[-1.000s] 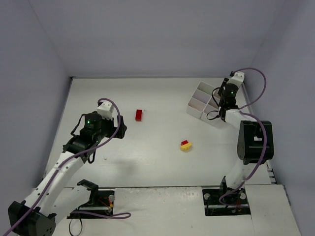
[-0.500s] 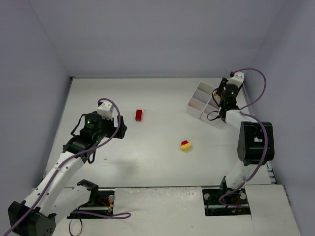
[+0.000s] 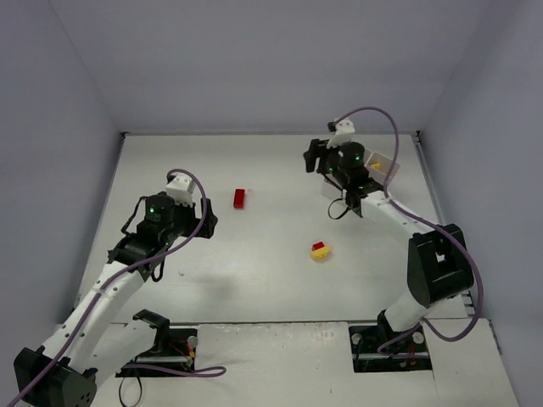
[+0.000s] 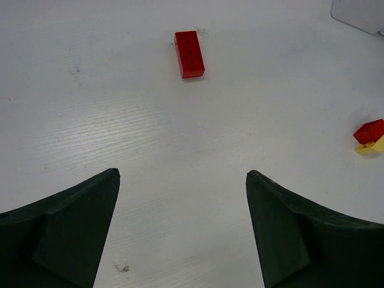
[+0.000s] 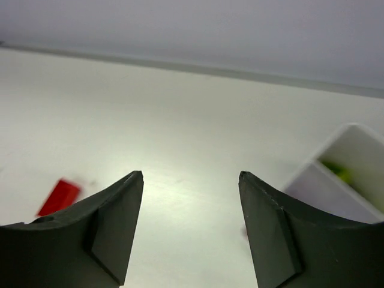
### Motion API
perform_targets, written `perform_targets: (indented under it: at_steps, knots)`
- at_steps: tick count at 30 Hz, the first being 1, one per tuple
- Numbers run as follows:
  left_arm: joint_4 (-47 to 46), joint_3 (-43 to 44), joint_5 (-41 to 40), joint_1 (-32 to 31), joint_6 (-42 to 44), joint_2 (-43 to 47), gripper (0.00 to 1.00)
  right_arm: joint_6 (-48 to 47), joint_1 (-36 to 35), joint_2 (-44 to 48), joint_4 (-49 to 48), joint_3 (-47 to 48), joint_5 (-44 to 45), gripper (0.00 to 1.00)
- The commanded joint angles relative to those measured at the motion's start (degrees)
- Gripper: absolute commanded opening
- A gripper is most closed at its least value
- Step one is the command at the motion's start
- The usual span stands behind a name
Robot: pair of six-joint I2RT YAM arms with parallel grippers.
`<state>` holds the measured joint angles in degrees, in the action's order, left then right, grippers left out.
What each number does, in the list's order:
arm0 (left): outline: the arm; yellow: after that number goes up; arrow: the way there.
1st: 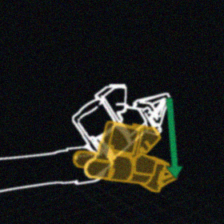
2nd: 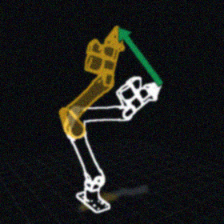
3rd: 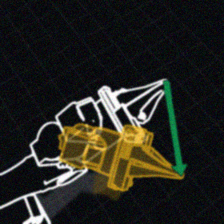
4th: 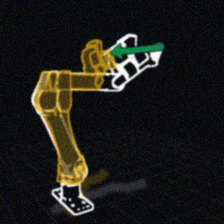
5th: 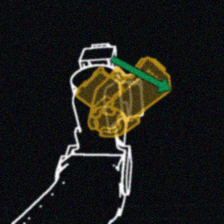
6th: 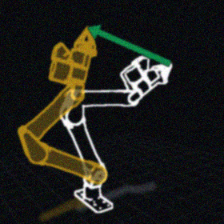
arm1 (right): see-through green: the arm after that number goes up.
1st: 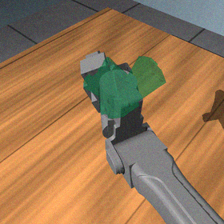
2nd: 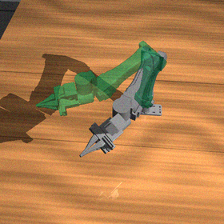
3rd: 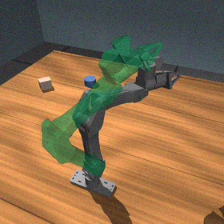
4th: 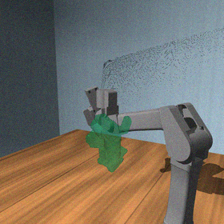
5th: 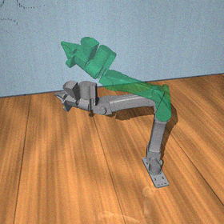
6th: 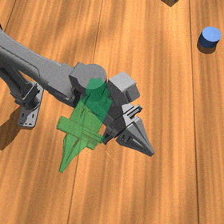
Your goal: Sort the legos into containers by color
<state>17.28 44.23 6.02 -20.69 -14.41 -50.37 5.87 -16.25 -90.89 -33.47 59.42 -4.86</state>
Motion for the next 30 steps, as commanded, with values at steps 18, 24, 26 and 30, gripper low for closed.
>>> perform_targets:
  at_steps: [18, 24, 26, 30]
  knots:
    - [-0.84, 1.21, -7.78, 1.00, -2.46, 1.50, 0.80, 19.62, -26.90, -28.10, 9.92, 25.65, 17.78, 0.67]
    - [-0.67, 1.21, -7.60, 0.91, -2.46, 1.33, 0.80, 21.11, -28.22, -35.40, 12.46, 32.25, 19.54, 0.66]
    - [-0.67, 1.30, -7.52, 0.91, -2.46, 1.41, 0.80, 21.38, -28.48, -37.51, 13.08, 33.65, 20.24, 0.66]
    - [-0.58, 1.21, -7.60, 1.00, -2.46, 1.41, 0.80, 20.85, -29.28, -40.15, 13.96, 35.76, 20.42, 0.64]
